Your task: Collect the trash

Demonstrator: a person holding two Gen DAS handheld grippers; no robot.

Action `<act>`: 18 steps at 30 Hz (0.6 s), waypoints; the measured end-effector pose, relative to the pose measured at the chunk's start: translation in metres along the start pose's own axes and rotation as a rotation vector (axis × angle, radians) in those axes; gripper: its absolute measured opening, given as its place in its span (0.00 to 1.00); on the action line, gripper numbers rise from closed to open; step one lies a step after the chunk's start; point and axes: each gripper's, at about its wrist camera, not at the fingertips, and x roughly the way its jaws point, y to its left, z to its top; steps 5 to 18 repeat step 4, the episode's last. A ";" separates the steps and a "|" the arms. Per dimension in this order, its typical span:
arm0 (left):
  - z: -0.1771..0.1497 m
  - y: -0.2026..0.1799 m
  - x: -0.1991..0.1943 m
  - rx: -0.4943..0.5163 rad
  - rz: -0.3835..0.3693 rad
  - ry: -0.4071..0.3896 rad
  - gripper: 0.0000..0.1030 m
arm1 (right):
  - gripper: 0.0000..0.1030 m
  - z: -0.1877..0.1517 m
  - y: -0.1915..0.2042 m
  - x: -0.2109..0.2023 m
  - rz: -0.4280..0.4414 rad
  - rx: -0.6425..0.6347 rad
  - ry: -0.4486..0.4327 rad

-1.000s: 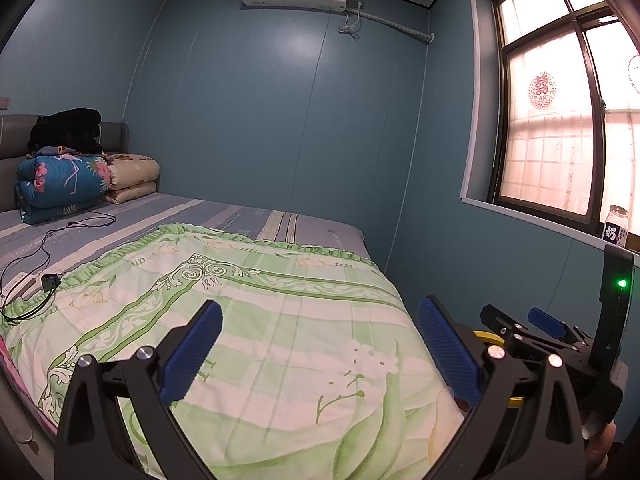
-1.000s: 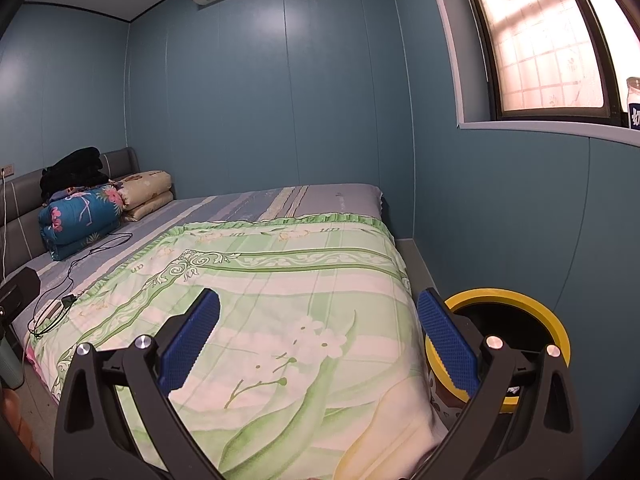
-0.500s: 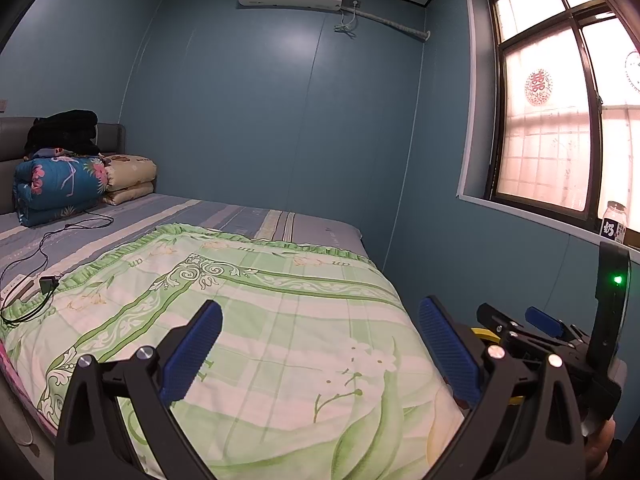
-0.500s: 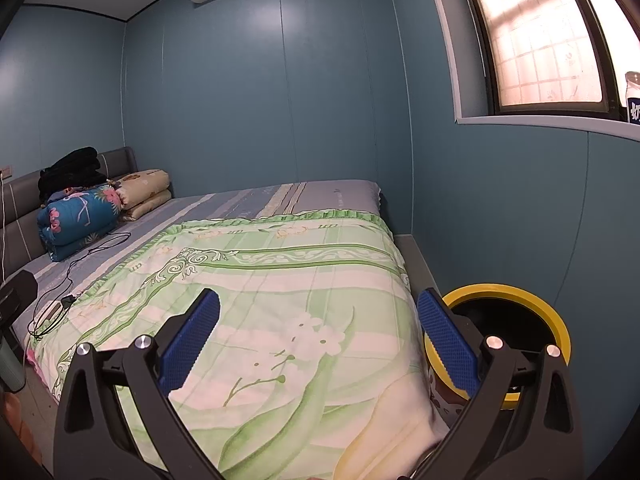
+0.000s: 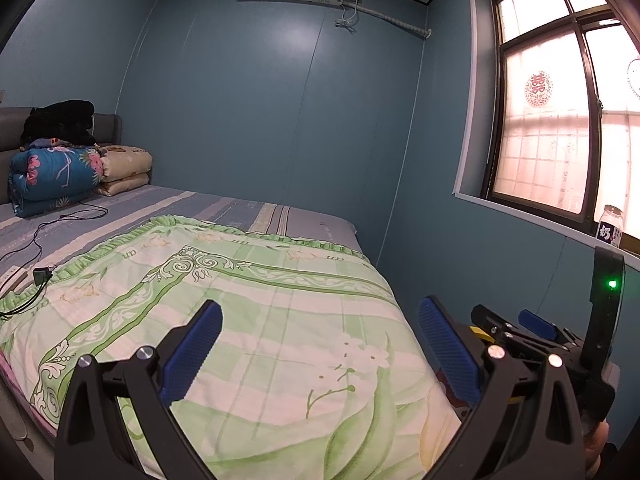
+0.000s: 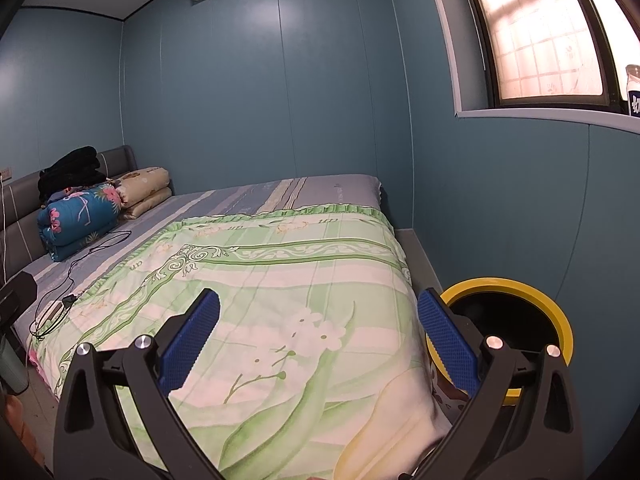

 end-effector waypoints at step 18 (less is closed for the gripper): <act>-0.001 -0.001 0.001 0.003 -0.001 0.005 0.92 | 0.92 0.000 0.000 0.000 0.000 0.002 0.001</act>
